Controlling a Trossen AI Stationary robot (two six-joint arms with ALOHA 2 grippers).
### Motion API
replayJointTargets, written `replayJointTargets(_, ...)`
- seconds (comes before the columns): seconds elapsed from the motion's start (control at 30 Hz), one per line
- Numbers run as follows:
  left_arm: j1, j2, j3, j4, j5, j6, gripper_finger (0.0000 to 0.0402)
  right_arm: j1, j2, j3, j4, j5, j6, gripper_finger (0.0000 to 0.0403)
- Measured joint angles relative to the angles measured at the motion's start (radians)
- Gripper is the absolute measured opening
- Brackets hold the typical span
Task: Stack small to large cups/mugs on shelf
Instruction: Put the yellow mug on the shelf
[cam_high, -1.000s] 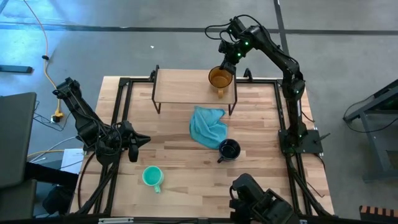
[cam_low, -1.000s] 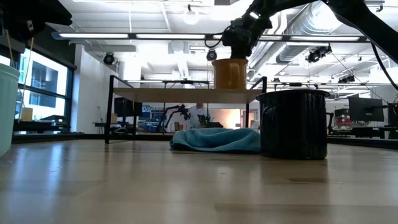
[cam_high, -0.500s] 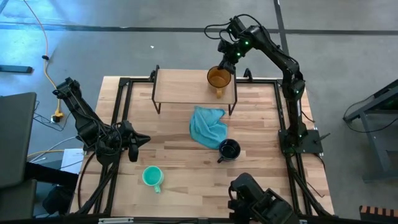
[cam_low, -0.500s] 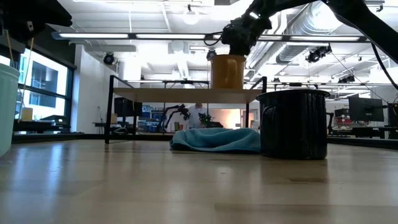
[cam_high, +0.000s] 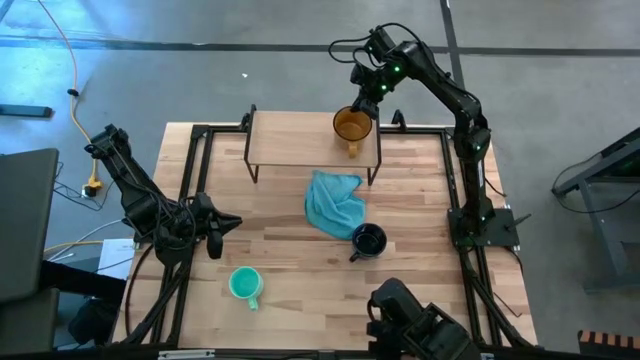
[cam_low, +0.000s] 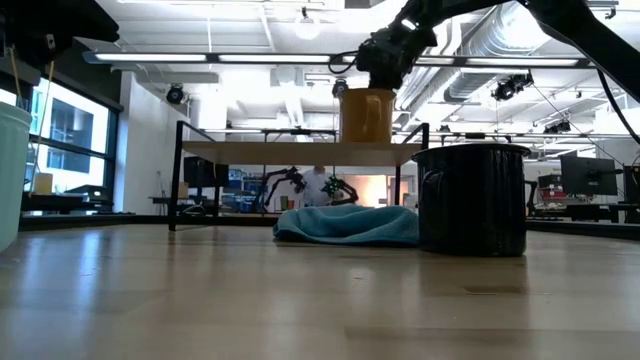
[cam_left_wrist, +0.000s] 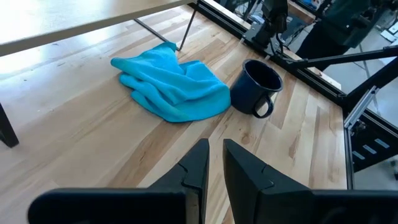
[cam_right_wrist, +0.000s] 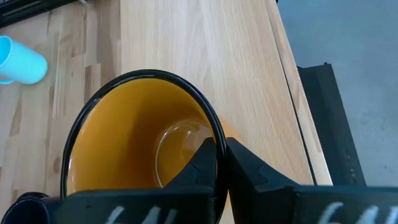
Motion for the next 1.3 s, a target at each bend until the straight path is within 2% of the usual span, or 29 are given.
replayJointTargets(1.3, 0.000, 0.000, 0.000, -0.025, 0.016, 0.000, 0.0037, 0.009, 0.034, 0.001, -0.008, 0.044, 0.031, 0.0006)
